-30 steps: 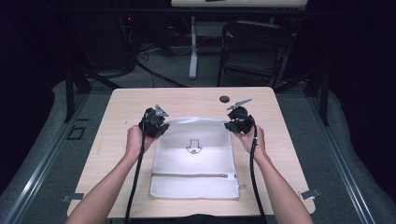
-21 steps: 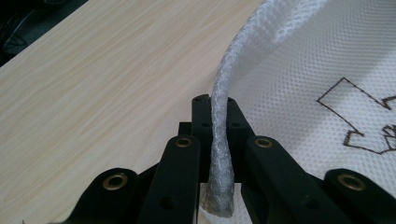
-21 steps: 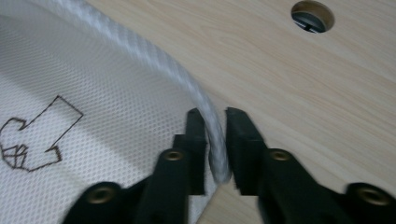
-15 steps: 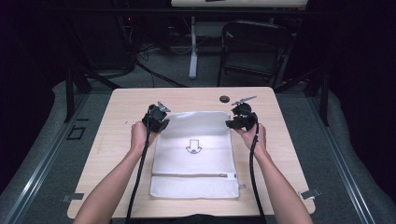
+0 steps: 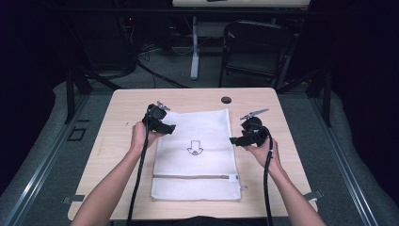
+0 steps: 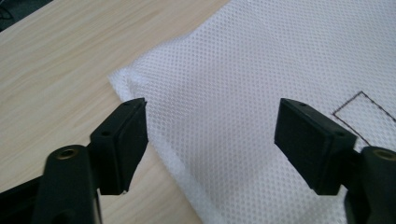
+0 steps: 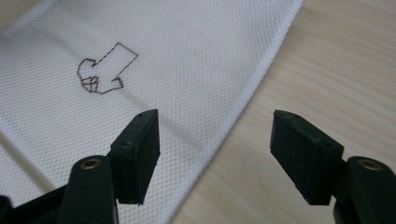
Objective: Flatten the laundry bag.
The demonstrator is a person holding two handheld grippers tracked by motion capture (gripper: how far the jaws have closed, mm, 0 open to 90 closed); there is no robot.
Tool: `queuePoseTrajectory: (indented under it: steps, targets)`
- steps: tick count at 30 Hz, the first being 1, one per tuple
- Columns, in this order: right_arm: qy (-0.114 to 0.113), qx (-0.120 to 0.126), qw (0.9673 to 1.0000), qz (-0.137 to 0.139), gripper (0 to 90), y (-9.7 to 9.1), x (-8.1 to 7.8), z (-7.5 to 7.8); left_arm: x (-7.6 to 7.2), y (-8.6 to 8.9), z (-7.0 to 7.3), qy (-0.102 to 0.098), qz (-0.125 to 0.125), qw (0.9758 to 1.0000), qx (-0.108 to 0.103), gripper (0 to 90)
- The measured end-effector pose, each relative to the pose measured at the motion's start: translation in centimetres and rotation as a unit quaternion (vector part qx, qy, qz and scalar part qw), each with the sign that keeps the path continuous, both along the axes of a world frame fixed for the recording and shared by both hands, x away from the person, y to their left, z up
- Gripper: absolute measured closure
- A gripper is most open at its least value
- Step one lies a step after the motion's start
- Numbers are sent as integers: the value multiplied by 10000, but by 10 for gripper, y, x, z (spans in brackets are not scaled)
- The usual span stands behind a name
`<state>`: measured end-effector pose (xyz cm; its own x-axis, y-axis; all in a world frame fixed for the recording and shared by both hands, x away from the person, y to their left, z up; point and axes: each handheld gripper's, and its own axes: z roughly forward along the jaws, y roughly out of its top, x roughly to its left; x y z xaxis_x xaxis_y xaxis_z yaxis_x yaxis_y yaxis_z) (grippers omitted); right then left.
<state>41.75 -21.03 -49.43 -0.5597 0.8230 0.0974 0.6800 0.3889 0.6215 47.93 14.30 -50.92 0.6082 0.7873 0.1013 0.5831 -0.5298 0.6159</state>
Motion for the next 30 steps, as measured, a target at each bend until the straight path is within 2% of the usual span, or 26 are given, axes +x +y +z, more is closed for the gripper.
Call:
queuePoseTrajectory:
  steps: [2,4,10,13,14,15,18,21,23,24,26,28,30]
  targets:
    - [30,85,10000,43,303,-1,-6,1,-5,1,0,38,-38,10000,-18,217]
    - [77,24,9999,123,279,-2,-12,2,-12,2,0,119,-152,9998,-59,172]
    - [244,16,9987,456,211,2,-32,-2,-36,2,2,307,-469,9984,-103,127]
    - [247,-55,9979,593,206,5,-41,-6,-52,2,2,372,-626,9972,-151,69]
    - [133,-54,9979,635,216,7,-44,-6,-56,2,3,384,-668,9969,-141,55]
    - [117,18,9978,652,221,8,-46,-6,-61,3,3,378,-702,9967,-174,48]
    - [9,4,9977,681,342,12,-51,-6,-75,3,6,395,-794,9955,-341,30]
    - [159,13,9959,893,582,14,-55,-11,-85,0,11,391,-950,9942,-316,29]
    - [223,-5,9946,1015,700,15,-56,-14,-89,-3,15,336,-1013,9936,-375,30]
    - [245,73,9943,1038,731,17,-56,-16,-92,-4,17,359,-1045,9930,-421,32]
    - [235,-45,9939,1075,795,21,-55,-17,-97,-8,17,395,-1141,9915,-484,32]
    - [249,-57,9943,1032,852,23,-53,-21,-103,-13,14,417,-1199,9904,-553,34]
    - [291,-142,9936,1081,885,29,-51,-29,-109,-18,12,396,-1295,9894,-531,33]
